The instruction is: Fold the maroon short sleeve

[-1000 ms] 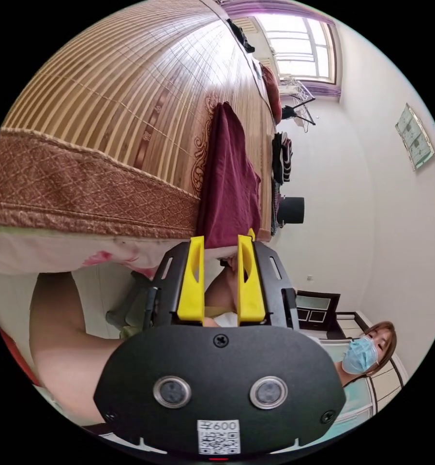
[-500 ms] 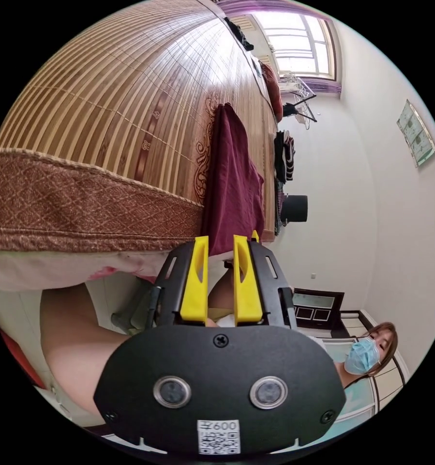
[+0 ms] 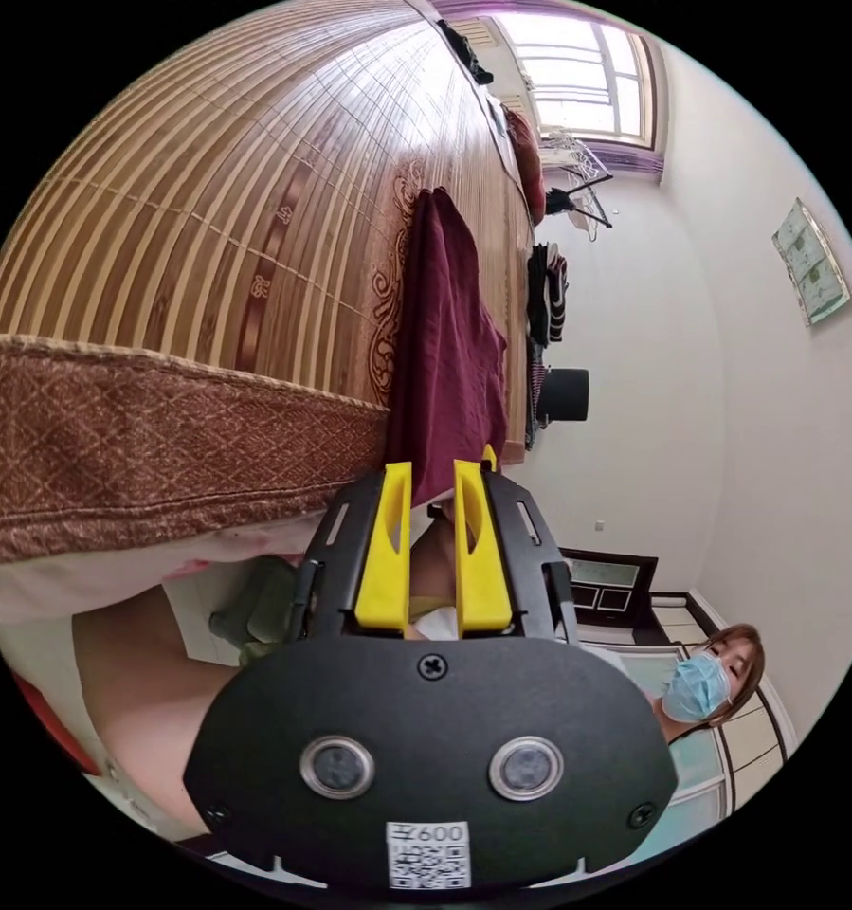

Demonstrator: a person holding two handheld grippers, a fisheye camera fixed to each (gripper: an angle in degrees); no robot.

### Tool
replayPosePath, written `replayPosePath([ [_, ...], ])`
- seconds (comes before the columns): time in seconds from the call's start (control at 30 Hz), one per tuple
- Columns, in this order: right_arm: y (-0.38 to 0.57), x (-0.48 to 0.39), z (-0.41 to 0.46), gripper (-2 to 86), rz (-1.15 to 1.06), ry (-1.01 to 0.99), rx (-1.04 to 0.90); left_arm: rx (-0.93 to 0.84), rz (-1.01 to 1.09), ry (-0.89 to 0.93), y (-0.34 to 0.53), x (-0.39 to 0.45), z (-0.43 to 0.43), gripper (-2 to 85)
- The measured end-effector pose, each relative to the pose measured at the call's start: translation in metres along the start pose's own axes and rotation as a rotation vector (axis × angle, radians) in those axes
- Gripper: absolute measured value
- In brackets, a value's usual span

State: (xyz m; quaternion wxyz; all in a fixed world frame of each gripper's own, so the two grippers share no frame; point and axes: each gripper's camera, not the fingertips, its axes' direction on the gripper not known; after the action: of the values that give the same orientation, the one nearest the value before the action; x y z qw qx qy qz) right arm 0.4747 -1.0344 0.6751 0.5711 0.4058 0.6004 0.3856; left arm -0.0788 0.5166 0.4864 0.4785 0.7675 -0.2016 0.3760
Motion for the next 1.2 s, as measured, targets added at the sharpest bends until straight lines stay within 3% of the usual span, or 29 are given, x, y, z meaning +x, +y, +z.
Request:
replayPosePath([
  [0.43, 0.005, -0.008, -0.004, -0.9, -0.023, 0.01, -0.007, -0.2, 0.214, -0.208, 0.019, 0.022, 0.045, 1.5],
  [0.93, 0.011, -0.007, -0.011, -0.9, -0.045, 0.009, -0.019, -0.217, 0.39, -0.213, 0.103, 0.061, 0.111, 0.4],
  [1.13, 0.014, -0.003, -0.015, -0.9, -0.036, 0.015, -0.008, -0.164, 0.446, -0.904, 0.192, 0.118, 0.159, 1.6],
  [1.2, 0.015, 0.0, -0.016, -0.8, -0.033, 0.015, -0.006, 0.012, 0.704, -1.19, 0.252, 0.168, 0.199, 3.6],
])
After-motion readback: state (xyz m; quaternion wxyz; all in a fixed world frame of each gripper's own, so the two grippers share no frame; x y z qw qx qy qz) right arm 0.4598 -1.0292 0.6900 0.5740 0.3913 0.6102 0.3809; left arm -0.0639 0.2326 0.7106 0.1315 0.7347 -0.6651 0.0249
